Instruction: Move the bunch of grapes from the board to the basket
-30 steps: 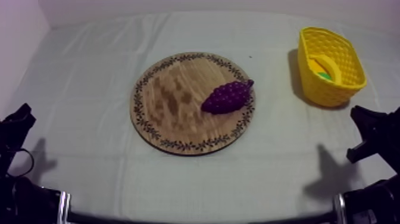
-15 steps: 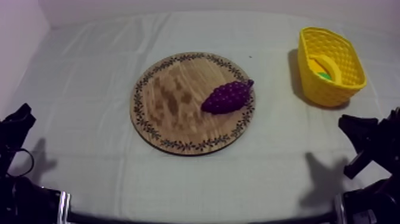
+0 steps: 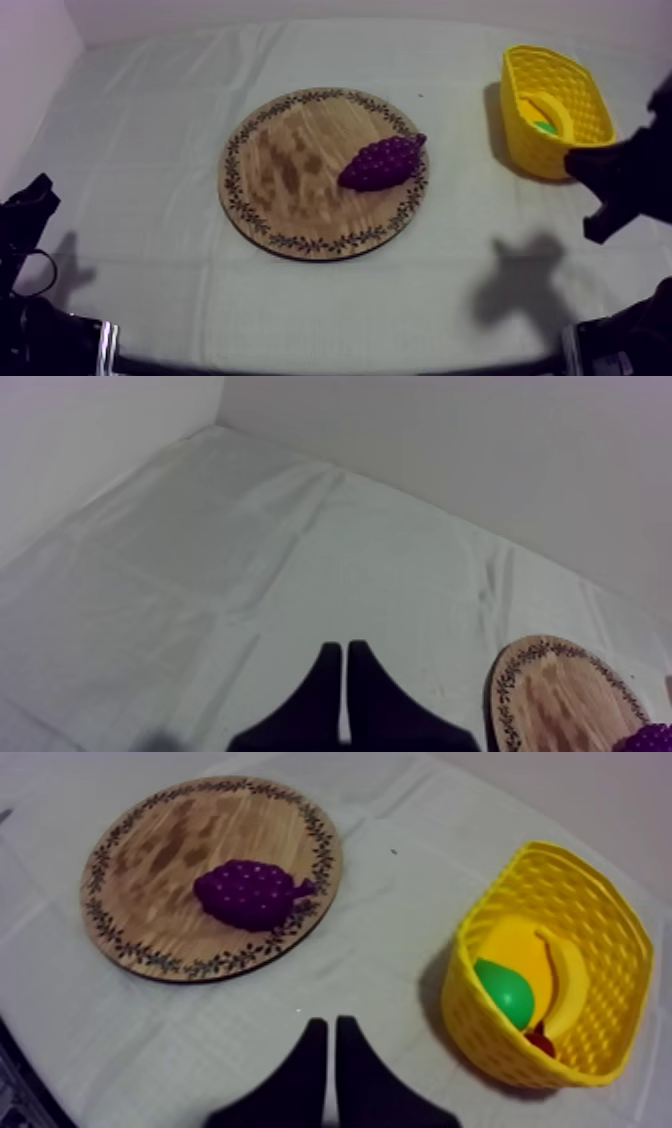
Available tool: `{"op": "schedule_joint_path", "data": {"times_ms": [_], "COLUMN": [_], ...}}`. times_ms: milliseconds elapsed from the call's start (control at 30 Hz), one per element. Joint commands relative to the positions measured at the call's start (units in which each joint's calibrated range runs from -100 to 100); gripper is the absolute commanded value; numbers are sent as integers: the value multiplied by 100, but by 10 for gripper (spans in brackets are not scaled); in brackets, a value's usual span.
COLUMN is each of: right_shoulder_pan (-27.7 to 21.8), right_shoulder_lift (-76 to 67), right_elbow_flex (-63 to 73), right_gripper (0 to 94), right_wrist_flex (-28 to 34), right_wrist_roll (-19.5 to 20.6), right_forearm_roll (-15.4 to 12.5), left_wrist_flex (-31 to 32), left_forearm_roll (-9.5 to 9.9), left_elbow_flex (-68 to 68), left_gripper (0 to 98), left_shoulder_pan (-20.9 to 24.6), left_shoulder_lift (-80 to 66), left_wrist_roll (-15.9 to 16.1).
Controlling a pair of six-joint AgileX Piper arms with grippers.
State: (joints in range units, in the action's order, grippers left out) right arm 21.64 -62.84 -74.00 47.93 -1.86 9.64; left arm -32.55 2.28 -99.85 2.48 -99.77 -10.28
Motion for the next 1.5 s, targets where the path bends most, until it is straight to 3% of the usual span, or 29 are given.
{"op": "schedule_joint_path", "data": {"times_ms": [0,333,633,933,1133,1233,1333,1467], "right_shoulder_pan": [21,-93,-153,-62,-39,-43,-15,76], "right_shoulder_lift": [1398,4148,6145,6626,6567,6521,6489,6491], "right_elbow_flex": [1219,4060,6568,7143,6881,6736,6685,6673], "right_gripper": [4,4,4,4,4,4,5,5], "right_wrist_flex": [597,1729,3098,3335,3529,3558,3616,3658], "right_wrist_roll": [-78,-414,-625,-2129,-3644,-4187,-4512,-4595], "right_forearm_roll": [-108,-659,-895,-1090,-1218,-1240,-1153,-976], "left_wrist_flex": [-3,-3,-3,-3,-3,-3,-3,-3], "left_forearm_roll": [-1,-1,-1,-1,-1,-1,-1,-1], "left_elbow_flex": [-4,-4,-4,-4,-4,-4,-4,-4], "left_gripper": [0,0,0,0,0,0,0,0], "left_shoulder_pan": [1,1,1,1,1,1,1,1], "left_shoulder_lift": [3,3,3,3,3,3,3,3], "left_wrist_roll": [0,0,0,0,0,0,0,0]}}
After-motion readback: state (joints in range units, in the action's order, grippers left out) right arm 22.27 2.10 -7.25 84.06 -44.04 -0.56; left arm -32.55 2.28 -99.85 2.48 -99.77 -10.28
